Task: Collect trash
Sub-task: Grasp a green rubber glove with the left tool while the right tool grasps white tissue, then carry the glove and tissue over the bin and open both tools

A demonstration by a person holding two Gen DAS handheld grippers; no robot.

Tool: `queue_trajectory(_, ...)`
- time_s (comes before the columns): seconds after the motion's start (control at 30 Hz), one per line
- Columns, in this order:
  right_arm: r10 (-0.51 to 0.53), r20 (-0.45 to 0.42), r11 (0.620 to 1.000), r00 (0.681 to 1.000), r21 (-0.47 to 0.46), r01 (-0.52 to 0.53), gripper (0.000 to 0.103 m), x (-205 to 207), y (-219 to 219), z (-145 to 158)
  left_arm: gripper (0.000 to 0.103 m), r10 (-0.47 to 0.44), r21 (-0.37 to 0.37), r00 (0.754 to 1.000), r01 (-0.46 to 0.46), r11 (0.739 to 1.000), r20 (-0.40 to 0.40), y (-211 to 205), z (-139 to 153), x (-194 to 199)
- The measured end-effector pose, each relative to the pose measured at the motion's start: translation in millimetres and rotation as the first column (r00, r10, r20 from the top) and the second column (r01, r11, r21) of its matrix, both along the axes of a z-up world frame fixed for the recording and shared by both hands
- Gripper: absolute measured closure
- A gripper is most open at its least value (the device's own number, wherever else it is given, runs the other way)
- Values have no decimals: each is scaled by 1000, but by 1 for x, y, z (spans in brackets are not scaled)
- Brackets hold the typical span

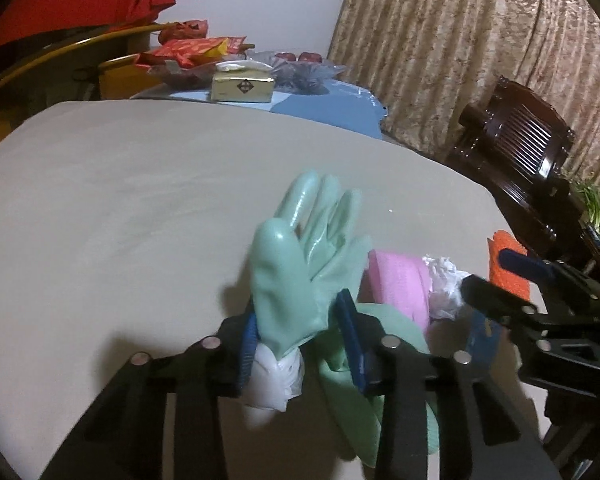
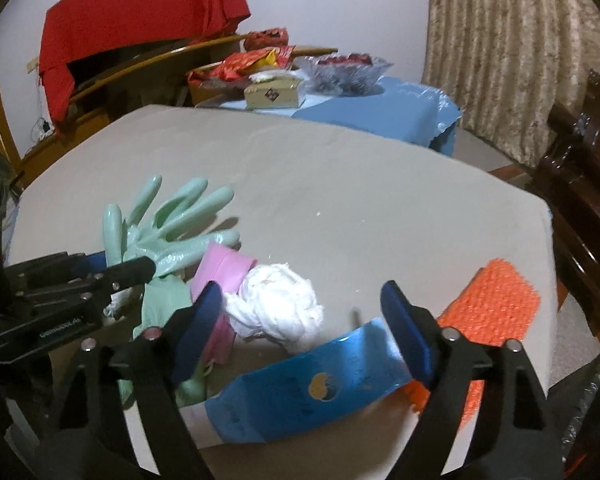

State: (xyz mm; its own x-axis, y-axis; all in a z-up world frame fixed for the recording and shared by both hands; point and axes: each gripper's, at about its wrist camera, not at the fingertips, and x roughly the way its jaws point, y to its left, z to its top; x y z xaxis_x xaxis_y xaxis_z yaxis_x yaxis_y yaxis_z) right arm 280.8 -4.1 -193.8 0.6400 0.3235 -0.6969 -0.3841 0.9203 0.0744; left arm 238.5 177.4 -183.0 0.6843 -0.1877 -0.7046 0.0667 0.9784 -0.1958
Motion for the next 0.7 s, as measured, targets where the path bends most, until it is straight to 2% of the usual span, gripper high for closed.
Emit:
queue_trajectory(0.17,47,-67,999,997,11,-47,50,3,6,-12,75,14,-42,1000,-14,999,5,4,4,-1)
queue_trajectory(0.23,66,-95,998,993,15,-65,63,3,9,-16,75,22,-44,1000,-21,999,16,5,7,-2)
queue_trajectory(0.47,69,-43,997,997,39,-68,67,-4,5,3,76,76,-67,996,-72,995,52,13,26,-13)
queue_trajectory(0.7,75,20,996,997,52,-76,67,-11,1,31,76,101,-34,991,-98,995,84,10,44,-22)
